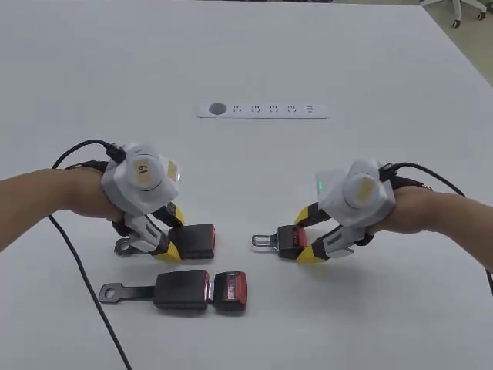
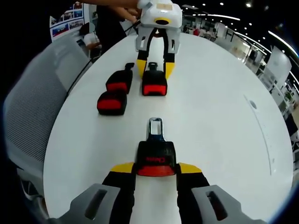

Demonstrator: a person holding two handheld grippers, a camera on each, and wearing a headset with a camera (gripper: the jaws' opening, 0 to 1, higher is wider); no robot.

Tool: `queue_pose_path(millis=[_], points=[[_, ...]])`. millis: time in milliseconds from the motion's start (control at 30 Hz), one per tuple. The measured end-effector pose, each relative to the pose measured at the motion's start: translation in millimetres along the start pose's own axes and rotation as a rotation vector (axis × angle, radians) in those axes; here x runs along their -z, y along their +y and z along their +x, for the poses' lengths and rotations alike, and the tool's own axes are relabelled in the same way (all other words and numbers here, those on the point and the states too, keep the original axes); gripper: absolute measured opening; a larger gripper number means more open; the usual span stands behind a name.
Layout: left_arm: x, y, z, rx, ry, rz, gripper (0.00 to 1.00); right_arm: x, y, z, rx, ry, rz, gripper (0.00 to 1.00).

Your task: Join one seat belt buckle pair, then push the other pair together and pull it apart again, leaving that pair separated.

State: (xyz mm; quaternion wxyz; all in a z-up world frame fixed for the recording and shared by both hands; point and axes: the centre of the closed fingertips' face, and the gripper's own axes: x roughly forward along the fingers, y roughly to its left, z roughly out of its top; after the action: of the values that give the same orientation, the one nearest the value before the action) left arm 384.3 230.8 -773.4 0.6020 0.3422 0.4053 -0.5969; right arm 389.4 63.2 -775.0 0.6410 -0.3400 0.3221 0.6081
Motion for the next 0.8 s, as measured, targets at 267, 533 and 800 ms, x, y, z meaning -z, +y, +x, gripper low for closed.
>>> queue_pose_path(millis=[267, 533, 800], points=[[0.1, 0.2, 0.0, 0.004, 0.001, 0.007, 0.31, -0.8, -0.8, 0.0, 0.007, 0.001, -0.011, 0.3], [-0.3, -0.5, 0.1, 0.003, -0.002, -0.006, 0.31, -2.2, -0.9, 0.2, 0.013, 0.0, -0.021, 0.3], [1.2, 0.7, 1.2, 0.006, 0.008, 0.0, 0.31, -3.5, -0.6, 1.3, 0.01, 0.003, -0.019, 0.3]])
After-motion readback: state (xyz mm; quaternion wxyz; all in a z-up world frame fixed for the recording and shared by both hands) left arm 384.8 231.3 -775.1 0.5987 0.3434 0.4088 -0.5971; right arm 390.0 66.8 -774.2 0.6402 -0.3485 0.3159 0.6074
